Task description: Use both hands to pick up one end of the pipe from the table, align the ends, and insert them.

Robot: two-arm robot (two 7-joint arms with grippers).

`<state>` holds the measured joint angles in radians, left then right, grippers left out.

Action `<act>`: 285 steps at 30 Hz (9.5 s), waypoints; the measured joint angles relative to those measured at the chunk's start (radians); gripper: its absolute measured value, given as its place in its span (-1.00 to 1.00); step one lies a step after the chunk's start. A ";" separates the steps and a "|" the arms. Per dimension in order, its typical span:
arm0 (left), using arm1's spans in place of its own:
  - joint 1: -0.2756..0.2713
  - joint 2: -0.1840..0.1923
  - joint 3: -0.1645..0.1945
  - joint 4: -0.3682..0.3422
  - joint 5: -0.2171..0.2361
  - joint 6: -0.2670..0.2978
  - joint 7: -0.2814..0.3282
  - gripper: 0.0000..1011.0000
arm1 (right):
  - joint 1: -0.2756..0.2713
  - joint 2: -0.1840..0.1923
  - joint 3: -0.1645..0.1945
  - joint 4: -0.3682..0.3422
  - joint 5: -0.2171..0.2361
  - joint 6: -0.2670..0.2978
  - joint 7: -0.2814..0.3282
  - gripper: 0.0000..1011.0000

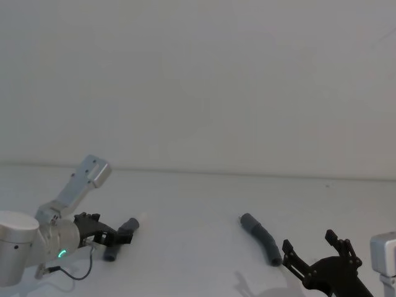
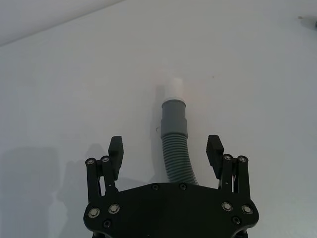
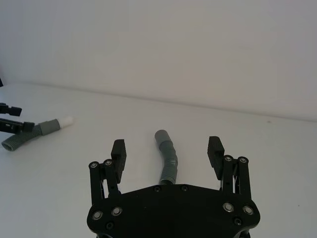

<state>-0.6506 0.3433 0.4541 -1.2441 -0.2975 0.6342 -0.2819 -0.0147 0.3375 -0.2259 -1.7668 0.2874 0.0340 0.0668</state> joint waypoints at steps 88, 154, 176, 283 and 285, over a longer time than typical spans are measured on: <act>-0.121 -0.116 0.004 0.254 0.046 -0.020 -0.078 0.01 | 0.000 0.000 0.000 0.000 0.000 0.000 0.000 0.98; -0.123 -0.119 0.004 0.260 0.048 -0.024 -0.080 -0.35 | 0.326 -0.151 -0.106 0.164 -0.067 0.424 -0.080 0.98; -0.123 -0.119 0.004 0.260 0.048 -0.024 -0.080 -0.35 | 0.486 -0.212 -0.151 0.441 -0.127 0.390 -0.071 0.98; -0.123 -0.119 0.004 0.260 0.048 -0.024 -0.080 -0.35 | 0.732 -0.162 -0.153 0.781 -0.157 0.604 0.267 0.21; -0.123 -0.119 0.004 0.260 0.048 -0.024 -0.080 -0.35 | 0.733 -0.161 -0.153 0.781 -0.157 0.606 0.268 0.12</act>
<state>-0.7735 0.2245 0.4585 -0.9840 -0.2498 0.6101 -0.3617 0.7179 0.1760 -0.3788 -0.9855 0.1307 0.6395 0.3344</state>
